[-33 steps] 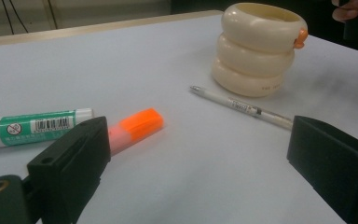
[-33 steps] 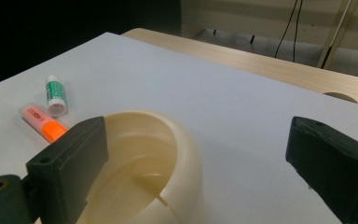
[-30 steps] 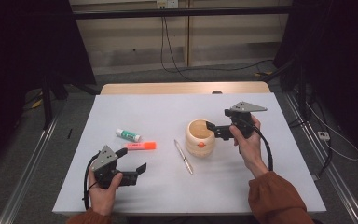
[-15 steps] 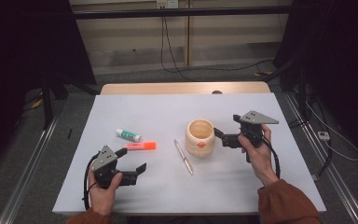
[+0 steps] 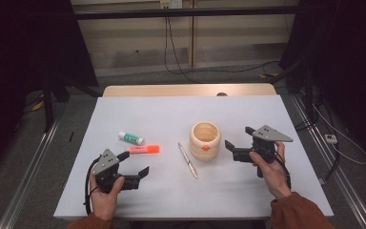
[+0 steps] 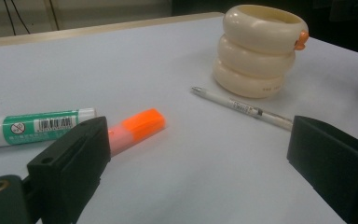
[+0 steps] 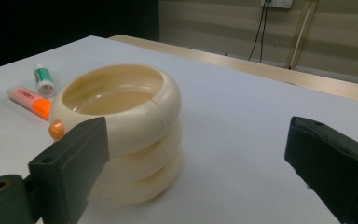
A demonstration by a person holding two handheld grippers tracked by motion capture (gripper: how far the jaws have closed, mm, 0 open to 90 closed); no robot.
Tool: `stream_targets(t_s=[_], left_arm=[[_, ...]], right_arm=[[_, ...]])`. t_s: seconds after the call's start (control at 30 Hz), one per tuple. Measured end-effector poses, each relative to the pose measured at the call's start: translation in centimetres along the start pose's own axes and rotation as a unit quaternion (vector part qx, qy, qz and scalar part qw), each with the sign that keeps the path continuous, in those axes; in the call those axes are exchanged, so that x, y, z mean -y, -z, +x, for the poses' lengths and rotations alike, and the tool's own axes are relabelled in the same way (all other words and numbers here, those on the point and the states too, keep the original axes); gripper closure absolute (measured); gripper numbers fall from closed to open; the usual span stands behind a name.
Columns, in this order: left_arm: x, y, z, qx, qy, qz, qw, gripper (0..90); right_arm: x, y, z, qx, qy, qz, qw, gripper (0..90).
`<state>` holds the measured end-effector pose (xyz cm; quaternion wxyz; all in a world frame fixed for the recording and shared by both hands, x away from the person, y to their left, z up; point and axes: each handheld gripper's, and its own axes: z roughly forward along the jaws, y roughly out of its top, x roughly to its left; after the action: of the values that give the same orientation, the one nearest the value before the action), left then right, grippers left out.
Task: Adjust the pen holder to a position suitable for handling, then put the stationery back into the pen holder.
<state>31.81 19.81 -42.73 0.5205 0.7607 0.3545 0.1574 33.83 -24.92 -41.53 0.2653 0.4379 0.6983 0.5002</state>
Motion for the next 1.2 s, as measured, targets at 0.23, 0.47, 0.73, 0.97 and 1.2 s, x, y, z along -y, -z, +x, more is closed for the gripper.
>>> stream_targets(t_s=[0.23, 0.47, 0.73, 0.97, 1.2], left_arm=[[0.1, 0.1, 0.1, -0.004, 0.004, -0.002, 1.0000, 5.8], [0.0, 0.3, 0.0, -0.004, 0.002, -0.008, 1.0000, 5.8], [-0.1, 0.6, 0.2, -0.006, 0.003, -0.012, 0.9999, 5.7], [-0.2, 0.6, -0.1, -0.006, -0.002, -0.014, 0.9999, 5.8], [-0.2, 0.6, 0.1, -0.008, 0.002, -0.013, 0.9999, 5.8]], right_arm=[[0.9, 1.0, 0.0, 0.010, -0.003, -0.005, 0.9999, 6.0], [2.2, 2.2, -0.1, 0.018, -0.004, -0.005, 0.9998, 6.0], [3.5, 3.7, 0.5, 0.024, -0.006, -0.006, 0.9997, 6.0], [4.8, 4.9, 0.6, 0.025, -0.002, 0.001, 0.9997, 5.9], [4.8, 4.8, 0.5, 0.023, -0.006, -0.002, 0.9997, 5.9]])
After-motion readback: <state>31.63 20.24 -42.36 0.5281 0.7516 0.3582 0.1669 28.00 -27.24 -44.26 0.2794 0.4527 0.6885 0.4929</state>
